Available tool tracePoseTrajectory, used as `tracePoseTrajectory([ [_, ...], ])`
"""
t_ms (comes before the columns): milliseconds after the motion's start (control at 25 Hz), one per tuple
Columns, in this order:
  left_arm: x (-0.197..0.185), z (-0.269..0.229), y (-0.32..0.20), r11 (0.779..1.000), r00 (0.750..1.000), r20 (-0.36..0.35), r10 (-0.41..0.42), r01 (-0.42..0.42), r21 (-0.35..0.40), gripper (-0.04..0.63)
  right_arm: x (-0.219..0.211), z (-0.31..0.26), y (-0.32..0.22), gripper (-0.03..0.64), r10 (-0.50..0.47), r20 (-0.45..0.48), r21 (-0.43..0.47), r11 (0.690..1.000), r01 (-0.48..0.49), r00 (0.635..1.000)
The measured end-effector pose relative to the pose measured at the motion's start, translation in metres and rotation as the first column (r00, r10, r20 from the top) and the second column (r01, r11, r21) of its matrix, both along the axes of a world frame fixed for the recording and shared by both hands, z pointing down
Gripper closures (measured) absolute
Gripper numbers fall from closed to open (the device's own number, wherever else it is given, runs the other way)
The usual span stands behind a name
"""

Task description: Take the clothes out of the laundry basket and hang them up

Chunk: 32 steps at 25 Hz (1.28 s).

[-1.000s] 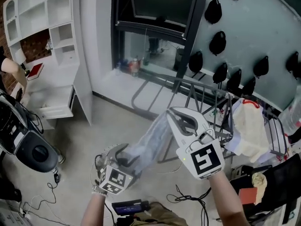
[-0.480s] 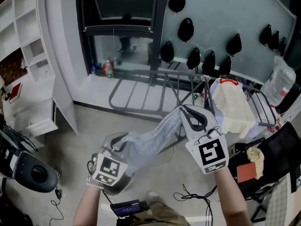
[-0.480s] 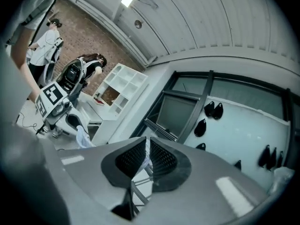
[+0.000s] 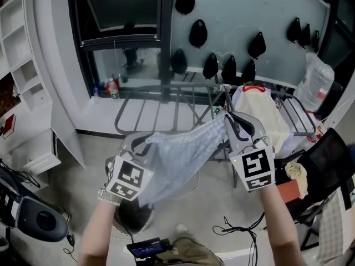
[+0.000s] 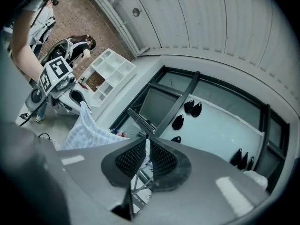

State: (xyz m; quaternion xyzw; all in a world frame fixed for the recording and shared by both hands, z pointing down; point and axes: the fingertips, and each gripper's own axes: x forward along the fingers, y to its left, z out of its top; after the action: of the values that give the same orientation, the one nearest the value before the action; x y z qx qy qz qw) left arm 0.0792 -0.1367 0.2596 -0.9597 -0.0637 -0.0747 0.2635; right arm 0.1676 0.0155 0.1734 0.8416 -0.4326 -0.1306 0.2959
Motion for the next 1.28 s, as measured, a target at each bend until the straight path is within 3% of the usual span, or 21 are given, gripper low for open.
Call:
tracePoseTrajectory([
  [640,0.108,-0.096,-0.029,0.993,0.994,-0.107,-0.032,0.043,0.108,0.584,0.102,-0.071,-0.016,0.589,0.005,-0.124,0.074,0.997,0.004,0.992],
  [1280,0.234,-0.119,-0.086,0.970,0.987,-0.097,-0.131,0.147,0.191,0.586,0.226,-0.082,-0.064,0.589,-0.023,-0.155,0.049,0.998,0.031,0.988],
])
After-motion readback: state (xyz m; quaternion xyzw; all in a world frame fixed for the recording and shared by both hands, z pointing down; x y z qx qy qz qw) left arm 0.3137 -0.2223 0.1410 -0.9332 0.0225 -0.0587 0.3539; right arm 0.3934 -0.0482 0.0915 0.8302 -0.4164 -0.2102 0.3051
